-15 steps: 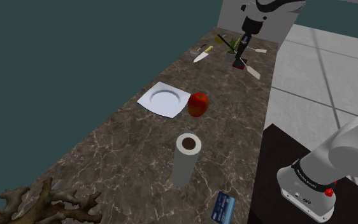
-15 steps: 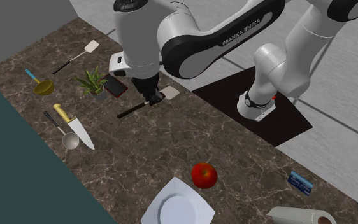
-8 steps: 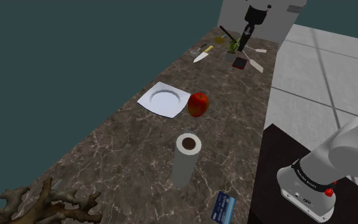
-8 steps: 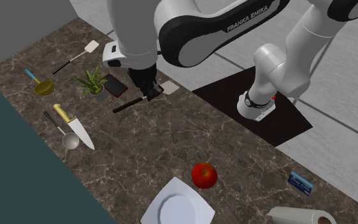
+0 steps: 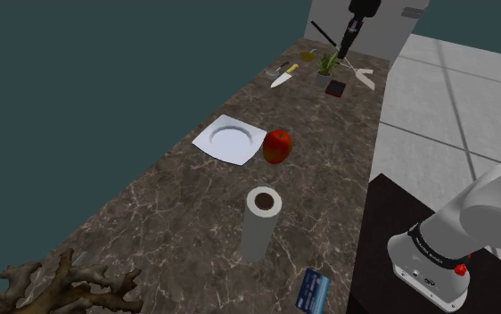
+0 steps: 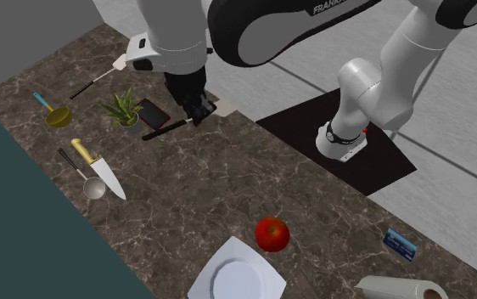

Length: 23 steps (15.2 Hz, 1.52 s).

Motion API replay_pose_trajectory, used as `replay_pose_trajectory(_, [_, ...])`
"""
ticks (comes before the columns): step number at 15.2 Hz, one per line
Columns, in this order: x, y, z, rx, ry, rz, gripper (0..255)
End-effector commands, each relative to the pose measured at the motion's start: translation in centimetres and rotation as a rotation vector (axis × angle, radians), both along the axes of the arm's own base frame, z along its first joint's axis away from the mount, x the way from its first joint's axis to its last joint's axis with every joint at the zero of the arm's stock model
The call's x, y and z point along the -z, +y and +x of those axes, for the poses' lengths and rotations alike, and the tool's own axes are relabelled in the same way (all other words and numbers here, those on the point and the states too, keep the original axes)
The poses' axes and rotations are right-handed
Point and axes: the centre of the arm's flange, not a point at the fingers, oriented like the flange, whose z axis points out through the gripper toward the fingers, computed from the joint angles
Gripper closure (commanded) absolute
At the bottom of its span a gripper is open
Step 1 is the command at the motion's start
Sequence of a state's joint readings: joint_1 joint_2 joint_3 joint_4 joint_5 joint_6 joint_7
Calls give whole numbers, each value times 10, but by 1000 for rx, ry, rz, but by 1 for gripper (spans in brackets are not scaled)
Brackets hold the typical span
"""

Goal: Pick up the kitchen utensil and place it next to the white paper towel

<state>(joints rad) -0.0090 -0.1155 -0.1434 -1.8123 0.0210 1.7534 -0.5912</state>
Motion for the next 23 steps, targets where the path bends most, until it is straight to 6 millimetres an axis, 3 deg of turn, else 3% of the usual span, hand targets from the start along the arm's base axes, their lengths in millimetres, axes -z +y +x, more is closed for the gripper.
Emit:
replay_pose_trajectory(1, [-10, 0, -1, 0, 0, 0, 255])
replay_pose_trajectory(6, [-35, 0, -1, 0, 0, 0, 255])
replay_pose_trajectory(23, [-35, 215, -66, 0, 0, 0, 255])
